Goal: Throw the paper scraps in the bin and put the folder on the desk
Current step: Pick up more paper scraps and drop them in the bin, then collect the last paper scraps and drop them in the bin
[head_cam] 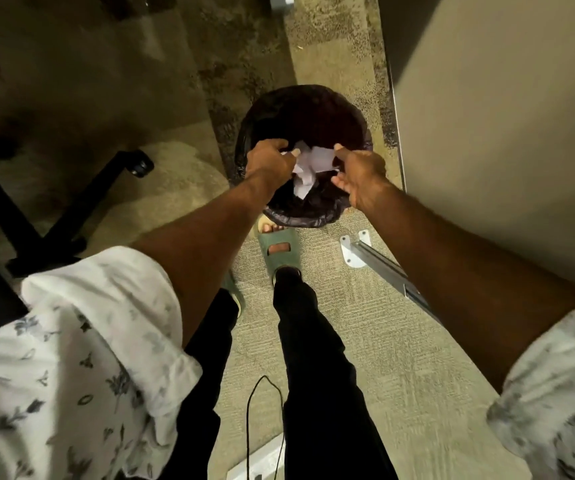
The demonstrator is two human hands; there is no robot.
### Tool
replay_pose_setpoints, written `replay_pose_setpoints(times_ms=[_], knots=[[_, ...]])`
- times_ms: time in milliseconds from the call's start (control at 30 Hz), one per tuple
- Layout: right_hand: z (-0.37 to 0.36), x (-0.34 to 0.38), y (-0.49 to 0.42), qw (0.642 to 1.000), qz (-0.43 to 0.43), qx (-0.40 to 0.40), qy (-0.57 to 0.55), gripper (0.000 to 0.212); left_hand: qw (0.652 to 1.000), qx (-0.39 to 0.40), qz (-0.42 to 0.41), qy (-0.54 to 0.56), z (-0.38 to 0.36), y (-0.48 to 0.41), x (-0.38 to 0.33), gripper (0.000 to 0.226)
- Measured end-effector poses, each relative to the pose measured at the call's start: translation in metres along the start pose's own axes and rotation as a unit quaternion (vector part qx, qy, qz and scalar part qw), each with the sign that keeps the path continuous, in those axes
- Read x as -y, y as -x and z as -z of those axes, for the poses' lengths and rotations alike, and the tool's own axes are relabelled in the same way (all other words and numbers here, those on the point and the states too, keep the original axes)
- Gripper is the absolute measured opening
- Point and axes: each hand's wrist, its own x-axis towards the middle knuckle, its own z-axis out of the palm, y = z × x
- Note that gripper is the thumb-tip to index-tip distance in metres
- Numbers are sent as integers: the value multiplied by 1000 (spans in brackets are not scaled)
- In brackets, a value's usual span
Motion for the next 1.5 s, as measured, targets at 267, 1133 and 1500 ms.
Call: replay_pose_setpoints(times_ms=[267,1133,1500], knots=[[19,-2,39,945,192,-6,266,65,972,14,-122,-201,17,44,-11,78],[-95,170,367,877,437,50,194,67,940,-257,-214,66,305,268,-79,72],[-261,95,454,806,465,207,303,67,913,-388,-57,111,402,307,88,70]])
